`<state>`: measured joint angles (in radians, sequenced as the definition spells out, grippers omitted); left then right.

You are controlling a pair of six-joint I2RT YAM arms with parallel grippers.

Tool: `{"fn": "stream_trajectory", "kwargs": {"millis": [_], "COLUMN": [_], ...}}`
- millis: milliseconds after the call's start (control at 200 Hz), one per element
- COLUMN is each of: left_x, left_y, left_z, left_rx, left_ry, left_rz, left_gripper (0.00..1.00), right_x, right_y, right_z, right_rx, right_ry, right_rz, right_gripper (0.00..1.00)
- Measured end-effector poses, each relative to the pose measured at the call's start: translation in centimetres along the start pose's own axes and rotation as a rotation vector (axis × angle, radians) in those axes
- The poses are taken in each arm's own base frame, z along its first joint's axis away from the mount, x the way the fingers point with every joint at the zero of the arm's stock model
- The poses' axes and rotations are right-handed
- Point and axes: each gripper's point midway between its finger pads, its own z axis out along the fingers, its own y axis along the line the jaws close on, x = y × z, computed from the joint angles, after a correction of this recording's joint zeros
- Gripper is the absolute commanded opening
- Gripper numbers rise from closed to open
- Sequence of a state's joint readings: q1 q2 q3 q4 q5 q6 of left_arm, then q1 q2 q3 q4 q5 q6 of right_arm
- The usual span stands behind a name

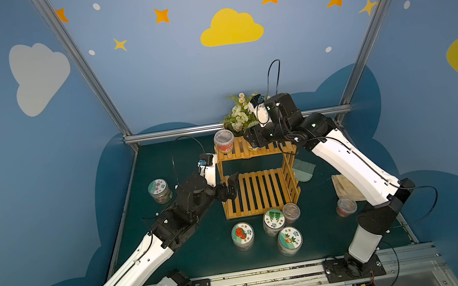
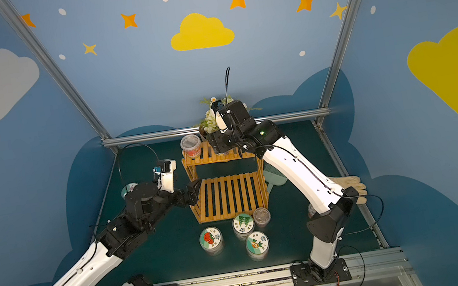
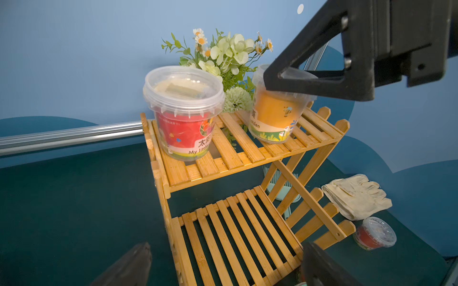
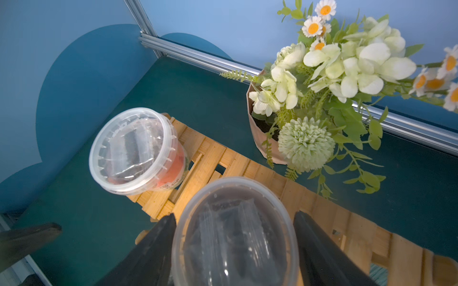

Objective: Place the seed container on the shelf
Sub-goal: Place the seed jar on the shelf.

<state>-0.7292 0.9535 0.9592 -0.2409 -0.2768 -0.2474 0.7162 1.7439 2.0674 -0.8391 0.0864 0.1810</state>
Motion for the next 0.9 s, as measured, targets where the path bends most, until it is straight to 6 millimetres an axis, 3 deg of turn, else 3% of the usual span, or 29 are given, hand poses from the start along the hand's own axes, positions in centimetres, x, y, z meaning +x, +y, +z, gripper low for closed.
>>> {"fn": "stream_trajectory", "kwargs": {"millis": [215,471,901], "left_x": [0.7,1.0,0.8], "left_y": [0.1,2.6,2.2], "left_z": [0.3,0.1,-0.3], "left_rx": [0.015,-0.038,0.001], "left_ry": [0.039,0.062,0.059], "left_rz": [-0.029,-0.134,-0.163], "left_gripper": [1.00,1.00,1.00], "right_x": [-0.4,-0.5,-0.4], "right_y": [0.5,1.5,2.0], "right_z": [1.4,2.4,3.0], "right_rx": [-0.013,-0.038,-0.058], "right_ry": [-0.019,-0.033,-0.044], "right_rz": [-0.007,-0.035,-0.062], "right_gripper": [0.75,0.75,0.81]}}
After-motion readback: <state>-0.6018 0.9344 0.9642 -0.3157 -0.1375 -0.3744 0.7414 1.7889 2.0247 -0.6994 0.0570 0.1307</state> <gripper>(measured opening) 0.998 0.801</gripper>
